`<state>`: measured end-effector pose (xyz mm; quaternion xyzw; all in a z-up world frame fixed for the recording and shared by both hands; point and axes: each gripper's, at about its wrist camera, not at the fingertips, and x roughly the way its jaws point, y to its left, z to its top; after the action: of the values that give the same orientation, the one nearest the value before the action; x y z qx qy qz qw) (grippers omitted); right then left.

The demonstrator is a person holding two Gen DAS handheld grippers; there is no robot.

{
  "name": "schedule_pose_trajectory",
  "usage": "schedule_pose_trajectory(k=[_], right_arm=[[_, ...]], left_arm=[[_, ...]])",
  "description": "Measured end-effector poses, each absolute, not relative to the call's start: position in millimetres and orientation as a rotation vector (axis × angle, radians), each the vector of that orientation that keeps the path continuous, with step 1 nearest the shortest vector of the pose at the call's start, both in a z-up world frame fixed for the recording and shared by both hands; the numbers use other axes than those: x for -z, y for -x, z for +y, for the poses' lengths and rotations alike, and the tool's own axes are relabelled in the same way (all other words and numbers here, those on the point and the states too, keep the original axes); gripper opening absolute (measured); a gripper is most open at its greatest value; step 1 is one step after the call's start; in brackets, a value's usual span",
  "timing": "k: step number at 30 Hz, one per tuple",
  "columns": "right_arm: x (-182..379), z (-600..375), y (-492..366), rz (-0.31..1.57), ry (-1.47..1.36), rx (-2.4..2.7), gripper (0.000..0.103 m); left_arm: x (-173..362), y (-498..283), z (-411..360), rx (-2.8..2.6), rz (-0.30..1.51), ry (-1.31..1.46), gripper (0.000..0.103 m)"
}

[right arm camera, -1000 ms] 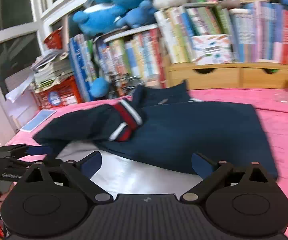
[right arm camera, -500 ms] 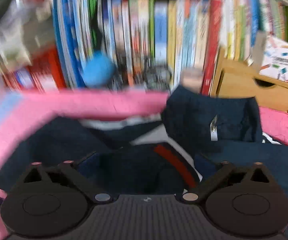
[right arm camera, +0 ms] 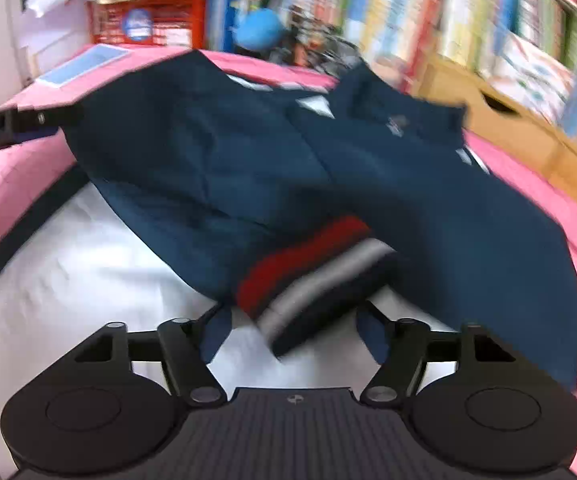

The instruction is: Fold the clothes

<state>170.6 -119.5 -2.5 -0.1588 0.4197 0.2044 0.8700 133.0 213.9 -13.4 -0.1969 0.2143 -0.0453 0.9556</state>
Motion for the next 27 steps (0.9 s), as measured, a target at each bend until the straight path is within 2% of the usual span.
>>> schedule_pose_trajectory(k=[4, 6, 8, 9, 10, 11, 13, 16, 20, 22, 25, 27], right_arm=[[4, -157, -159, 0.902, 0.027, -0.392, 0.092], [7, -175, -163, 0.902, -0.191, -0.399, 0.096], [13, -180, -174, 0.896, -0.307, -0.373, 0.094], [17, -176, -180, 0.901, -0.306, -0.366, 0.071], [20, -172, -186, 0.904, -0.296, -0.359, 0.029], [19, -163, -188, 0.892, -0.242, -0.354, 0.019], [10, -155, -185, 0.86, -0.178, -0.38, 0.013], [-12, -153, -180, 0.769, -0.069, -0.373, 0.01], [-50, -169, -184, 0.562, 0.117, -0.24, 0.01], [-68, -182, -193, 0.47, 0.183, -0.16, 0.01], [-82, -203, -220, 0.394, 0.209, -0.088, 0.01], [-77, -217, -244, 0.431, 0.169, -0.105, 0.012]], left_arm=[[17, -135, 219, 0.089, 0.456, 0.42, 0.101], [18, -135, 219, 0.09, 0.457, 0.419, 0.101], [18, -133, 219, 0.092, 0.45, 0.418, 0.101], [18, -132, 219, 0.09, 0.441, 0.418, 0.101], [18, -130, 220, 0.087, 0.432, 0.419, 0.101], [17, -129, 220, 0.085, 0.422, 0.42, 0.101], [16, -125, 219, 0.086, 0.396, 0.418, 0.101], [12, -120, 212, 0.103, 0.353, 0.389, 0.101], [6, -117, 189, 0.209, 0.357, 0.364, 0.103], [4, -125, 175, 0.238, 0.437, 0.355, 0.103], [-10, -138, 159, 0.188, 0.497, 0.289, 0.103], [-17, -144, 148, 0.143, 0.476, 0.192, 0.103]])
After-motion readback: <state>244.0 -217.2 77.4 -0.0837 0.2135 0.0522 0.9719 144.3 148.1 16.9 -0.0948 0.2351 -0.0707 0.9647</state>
